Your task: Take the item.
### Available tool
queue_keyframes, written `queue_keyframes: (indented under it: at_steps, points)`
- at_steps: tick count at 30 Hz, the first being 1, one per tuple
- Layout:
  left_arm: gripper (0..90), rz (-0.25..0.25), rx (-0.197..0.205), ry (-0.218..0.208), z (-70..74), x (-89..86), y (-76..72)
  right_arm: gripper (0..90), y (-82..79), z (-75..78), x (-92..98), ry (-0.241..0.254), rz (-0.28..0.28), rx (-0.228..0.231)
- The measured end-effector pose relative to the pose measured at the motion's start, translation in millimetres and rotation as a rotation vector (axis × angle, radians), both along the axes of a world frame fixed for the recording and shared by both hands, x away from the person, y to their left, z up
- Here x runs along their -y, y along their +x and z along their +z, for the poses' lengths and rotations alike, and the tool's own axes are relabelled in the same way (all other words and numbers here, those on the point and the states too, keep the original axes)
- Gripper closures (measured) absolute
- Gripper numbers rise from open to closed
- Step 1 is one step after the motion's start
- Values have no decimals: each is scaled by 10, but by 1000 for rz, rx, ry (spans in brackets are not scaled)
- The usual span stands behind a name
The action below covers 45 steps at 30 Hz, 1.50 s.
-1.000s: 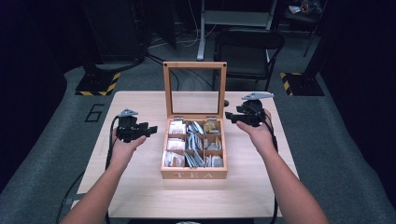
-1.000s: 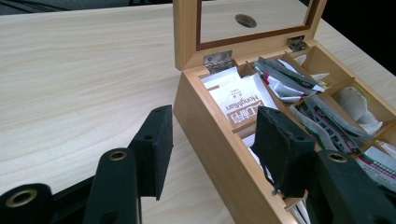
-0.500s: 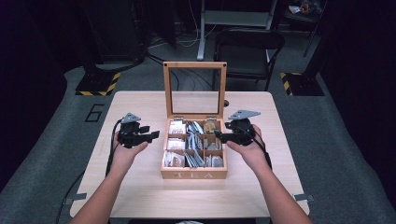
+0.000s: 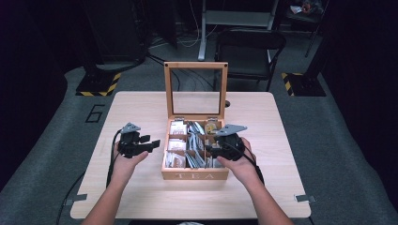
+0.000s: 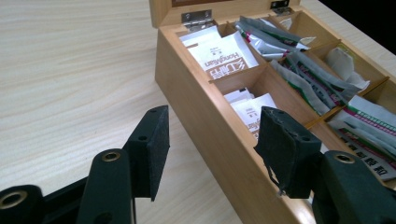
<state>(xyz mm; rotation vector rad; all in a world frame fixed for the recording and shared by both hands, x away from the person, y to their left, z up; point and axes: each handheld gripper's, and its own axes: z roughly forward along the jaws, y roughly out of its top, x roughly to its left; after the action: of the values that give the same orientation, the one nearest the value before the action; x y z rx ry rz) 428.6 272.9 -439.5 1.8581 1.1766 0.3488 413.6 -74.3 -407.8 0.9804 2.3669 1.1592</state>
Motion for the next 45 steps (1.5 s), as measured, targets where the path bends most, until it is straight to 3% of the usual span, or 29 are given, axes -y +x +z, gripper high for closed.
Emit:
queue_keyframes:
  at_steps: [5,7,9,14,19,28,45]
  points:
    - [438,0,5,21,-12,-29,-51,509,-53,-49,-13,68,4,-8]
    - [433,-3,8,33,-22,-44,-87,538,-81,-82,-18,74,0,-8]
    - [432,-4,12,32,-26,-68,-111,542,-99,-106,-29,54,5,9]
    - [430,8,16,18,-31,-146,-172,549,-154,-128,-44,73,7,-11]
    - [430,7,5,22,-67,-174,-194,580,-181,-163,-91,80,16,2]
    - [430,19,10,22,-95,-161,-216,593,-202,-264,-234,54,47,-17]
    - [429,26,1,2,-112,-186,-217,744,-161,-490,-337,23,48,-49]
